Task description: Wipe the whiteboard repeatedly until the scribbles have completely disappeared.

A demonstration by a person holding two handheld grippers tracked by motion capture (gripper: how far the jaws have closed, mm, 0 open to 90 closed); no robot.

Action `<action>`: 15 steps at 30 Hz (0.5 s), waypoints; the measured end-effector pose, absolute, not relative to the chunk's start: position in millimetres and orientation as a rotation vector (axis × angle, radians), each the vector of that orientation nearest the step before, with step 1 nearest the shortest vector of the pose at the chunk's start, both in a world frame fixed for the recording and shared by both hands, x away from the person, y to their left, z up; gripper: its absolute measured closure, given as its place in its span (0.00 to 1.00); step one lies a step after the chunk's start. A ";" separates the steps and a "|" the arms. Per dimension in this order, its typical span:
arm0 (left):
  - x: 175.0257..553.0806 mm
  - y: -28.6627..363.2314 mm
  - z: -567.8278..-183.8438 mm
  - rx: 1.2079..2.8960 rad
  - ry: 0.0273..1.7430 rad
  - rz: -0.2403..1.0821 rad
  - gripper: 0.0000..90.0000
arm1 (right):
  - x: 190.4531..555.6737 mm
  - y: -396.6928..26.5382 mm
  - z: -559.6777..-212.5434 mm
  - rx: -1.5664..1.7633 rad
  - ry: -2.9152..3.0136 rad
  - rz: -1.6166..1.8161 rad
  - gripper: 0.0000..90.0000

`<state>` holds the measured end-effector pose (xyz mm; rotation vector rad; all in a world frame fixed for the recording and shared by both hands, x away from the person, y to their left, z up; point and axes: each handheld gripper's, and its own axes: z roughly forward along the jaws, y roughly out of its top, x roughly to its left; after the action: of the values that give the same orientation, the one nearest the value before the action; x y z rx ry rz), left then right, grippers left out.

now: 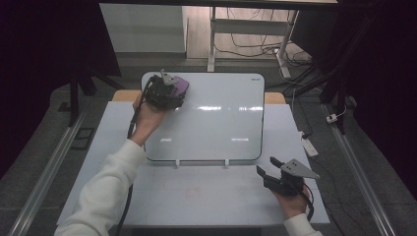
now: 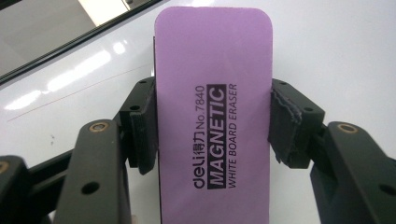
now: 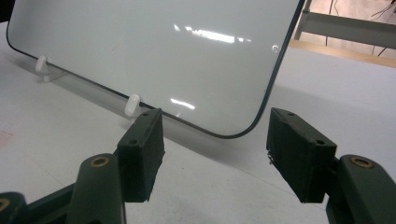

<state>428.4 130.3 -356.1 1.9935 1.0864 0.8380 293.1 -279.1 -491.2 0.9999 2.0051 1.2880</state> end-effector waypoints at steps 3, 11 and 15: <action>419.4 139.6 -352.8 1.952 1.073 0.814 0.46 | 292.8 -280.4 -490.6 1.002 1.999 1.294 0.40; 388.8 156.8 -365.4 1.875 1.045 0.700 0.46 | 292.4 -278.6 -490.0 0.999 2.001 1.297 0.40; 374.2 153.9 -378.1 1.856 1.016 0.647 0.46 | 291.9 -271.9 -489.0 0.980 2.018 1.307 0.40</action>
<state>374.2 153.9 -378.1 1.8561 1.0155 0.6467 291.9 -271.9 -489.0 0.9804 2.0184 1.3069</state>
